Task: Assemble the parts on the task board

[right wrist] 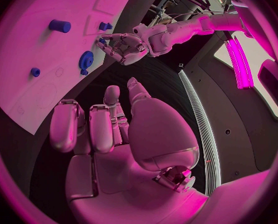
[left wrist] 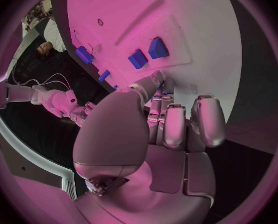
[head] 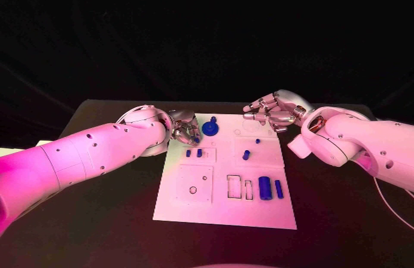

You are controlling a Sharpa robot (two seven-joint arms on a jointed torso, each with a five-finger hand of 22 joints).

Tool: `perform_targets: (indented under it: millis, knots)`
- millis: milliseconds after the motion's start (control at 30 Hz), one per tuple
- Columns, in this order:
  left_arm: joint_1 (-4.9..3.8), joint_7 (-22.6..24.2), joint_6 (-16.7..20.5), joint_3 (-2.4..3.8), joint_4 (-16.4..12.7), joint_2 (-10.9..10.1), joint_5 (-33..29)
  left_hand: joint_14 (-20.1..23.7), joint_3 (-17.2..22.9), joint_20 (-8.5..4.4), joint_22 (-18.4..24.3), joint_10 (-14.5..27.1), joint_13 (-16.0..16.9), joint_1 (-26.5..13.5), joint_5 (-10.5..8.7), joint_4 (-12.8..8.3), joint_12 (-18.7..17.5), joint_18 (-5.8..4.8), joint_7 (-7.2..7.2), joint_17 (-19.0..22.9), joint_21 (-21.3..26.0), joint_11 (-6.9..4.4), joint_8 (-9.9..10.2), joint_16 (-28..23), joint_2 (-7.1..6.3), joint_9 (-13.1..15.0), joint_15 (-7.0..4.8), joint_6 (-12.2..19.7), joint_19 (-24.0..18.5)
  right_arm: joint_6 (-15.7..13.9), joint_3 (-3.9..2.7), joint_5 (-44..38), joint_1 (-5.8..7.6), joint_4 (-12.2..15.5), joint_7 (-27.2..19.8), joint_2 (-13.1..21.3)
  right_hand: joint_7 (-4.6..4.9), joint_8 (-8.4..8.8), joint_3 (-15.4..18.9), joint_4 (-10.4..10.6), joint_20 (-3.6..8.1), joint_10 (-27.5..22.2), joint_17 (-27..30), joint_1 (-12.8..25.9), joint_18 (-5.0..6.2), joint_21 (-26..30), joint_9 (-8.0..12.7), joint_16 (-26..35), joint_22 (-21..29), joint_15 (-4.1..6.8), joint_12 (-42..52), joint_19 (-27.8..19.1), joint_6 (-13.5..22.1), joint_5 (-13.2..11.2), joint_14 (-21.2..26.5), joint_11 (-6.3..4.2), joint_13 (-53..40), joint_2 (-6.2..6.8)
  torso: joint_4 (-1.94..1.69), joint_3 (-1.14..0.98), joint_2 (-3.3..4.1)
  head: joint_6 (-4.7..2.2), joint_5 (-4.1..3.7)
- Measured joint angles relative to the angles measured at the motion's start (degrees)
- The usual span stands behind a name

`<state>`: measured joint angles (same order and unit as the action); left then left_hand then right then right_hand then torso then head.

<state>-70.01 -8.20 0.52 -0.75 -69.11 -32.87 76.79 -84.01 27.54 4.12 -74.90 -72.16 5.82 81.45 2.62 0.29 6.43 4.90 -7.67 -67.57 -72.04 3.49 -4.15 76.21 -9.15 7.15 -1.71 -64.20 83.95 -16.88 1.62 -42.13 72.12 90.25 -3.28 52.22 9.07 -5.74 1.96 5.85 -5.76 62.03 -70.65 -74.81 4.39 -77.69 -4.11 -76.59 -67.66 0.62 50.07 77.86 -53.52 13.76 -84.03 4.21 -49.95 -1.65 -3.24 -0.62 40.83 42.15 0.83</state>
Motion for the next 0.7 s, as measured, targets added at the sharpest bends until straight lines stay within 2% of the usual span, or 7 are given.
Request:
perform_targets:
  millis: [167, 267, 400, 467, 500, 567, 700]
  knots:
    - [0.11, -0.5, -0.2, -0.07, 0.2, 0.0, 0.2, 0.0, 0.5, 0.12, 0.0, 1.0, -0.2, -1.0, 0.0, -0.5, -0.9, -0.01, -0.65, 0.7, 0.7, 0.35, 0.6, -0.3, -1.03, -2.5, 0.4, 8.4, 0.1, 0.0, 0.0, 0.0, 0.0, 0.0, 0.0, 0.0, 0.0, 0.0, 0.0, 0.0, -0.01, 0.0, 0.2, 0.0, 0.0, 0.1, 0.0, 0.1, 0.2, 0.0, 0.0, 0.0, 0.0, 0.0, 0.0, 0.0, 0.3, 0.0, -0.03, 0.02, -0.03, 0.02, -0.05]
    - [0.11, -0.6, -0.2, -0.07, 0.2, -0.1, 0.3, 0.0, 0.5, 0.2, 0.0, 1.0, -0.2, -1.2, 0.0, -0.5, -0.9, 0.0, -0.82, 1.0, 0.7, 0.39, 0.6, -0.3, -1.19, -3.3, 0.4, 11.2, 0.2, 0.0, 0.0, 0.0, 0.0, 0.0, 0.0, 0.1, 0.0, 0.0, 0.0, 0.0, -0.21, -0.2, 0.2, 0.0, 0.0, 0.2, 0.0, 0.2, 0.4, 0.0, 0.0, -0.2, 0.0, 0.0, 0.0, 0.18, 0.4, 0.0, -0.03, 0.03, -0.03, -0.04, -0.07]
    - [0.1, -0.7, -0.1, -0.06, 0.1, -0.3, 0.3, 0.0, 0.5, 0.2, 0.0, 1.0, -0.2, -1.2, 0.0, -0.5, -0.9, 0.0, -0.82, 1.1, 0.7, 0.39, 0.6, -0.3, -1.19, -3.4, 0.4, 11.6, 0.2, 0.0, 0.0, -0.3, 0.0, -0.1, 0.1, 0.1, -0.01, 0.0, 0.3, -0.1, -0.19, -2.1, 0.6, -0.3, 0.0, 0.7, 0.0, 0.6, 1.0, 0.0, -1.9, -0.5, 0.2, 0.0, 0.0, 0.22, 2.4, -0.31, -0.03, 0.03, -0.03, -0.05, -0.08]
    - [0.1, -0.7, 0.0, -0.06, 0.0, -0.5, 0.3, 0.0, 0.5, 0.2, 0.0, 1.0, -0.2, -1.2, 0.0, -0.5, -0.9, 0.0, -0.82, 1.1, 0.7, 0.39, 0.6, -0.3, -1.19, -3.4, 0.4, 11.6, 0.2, 0.0, 0.0, -0.8, 0.0, -0.3, 0.4, 0.2, 0.06, 0.0, 0.6, -0.2, -0.28, -3.6, 2.7, -1.2, 0.0, 1.6, 0.0, 2.4, 2.1, -0.43, -4.2, -1.4, 0.7, 0.0, 0.4, 0.21, 4.5, -0.78, -0.03, 0.05, -0.03, -0.07, -0.08]
    - [0.1, -0.7, 0.0, -0.05, 0.0, -0.7, 0.3, 0.0, 0.5, 0.2, 0.0, 1.0, -0.2, -1.2, 0.0, -0.5, -0.9, 0.0, -0.82, 1.1, 0.7, 0.39, 0.6, -0.3, -1.19, -3.4, 0.4, 11.6, 0.2, 0.0, 0.0, -1.0, 0.0, -0.4, 0.6, 0.2, 0.01, -0.17, 0.6, -0.2, -0.3, -4.3, 4.1, -1.6, 0.11, 2.4, 0.0, 3.7, 3.4, -0.65, -5.5, -2.1, 0.7, 0.0, 1.0, 0.27, 5.7, -0.81, -0.03, 0.06, -0.03, -0.07, -0.08]
    - [0.1, -0.8, 0.1, -0.05, -0.2, -1.0, 0.3, 0.0, 0.6, 0.41, 0.0, 1.0, -0.2, -1.2, 0.0, -0.6, -0.9, -0.01, -0.82, 1.2, 0.9, 0.39, 0.6, -0.3, -1.19, -3.4, 0.4, 11.6, 0.0, 0.1, 0.0, -1.7, 0.0, -0.6, 1.1, 0.3, -0.05, -0.24, 0.8, -0.2, -0.4, -5.3, 6.6, -2.3, 1.34, 4.3, 0.0, 6.0, 6.2, -0.69, -8.1, -3.7, 0.8, 0.0, 2.2, 0.36, 8.1, -0.92, -0.03, 0.07, -0.05, -0.09, -0.08]
    - [0.1, -0.8, 0.4, -0.01, -0.8, -2.1, 0.2, 0.0, 1.0, 0.41, 0.0, 1.0, -0.2, -1.2, 0.0, -1.0, -0.9, 0.0, -0.95, 1.3, 0.9, 0.39, 0.3, -0.3, -1.19, -3.3, 0.4, 11.4, 0.0, 0.5, 0.0, -4.1, 0.0, -1.2, 2.8, 0.5, 0.0, -0.99, 0.7, -0.8, -0.4, -6.2, 9.4, -5.0, 1.35, 6.5, 0.0, 8.8, 9.0, -0.8, -14.6, -4.7, 0.8, -0.9, 2.7, 0.53, 14.4, -1.1, -0.03, 0.07, -0.08, -0.19, -0.15]
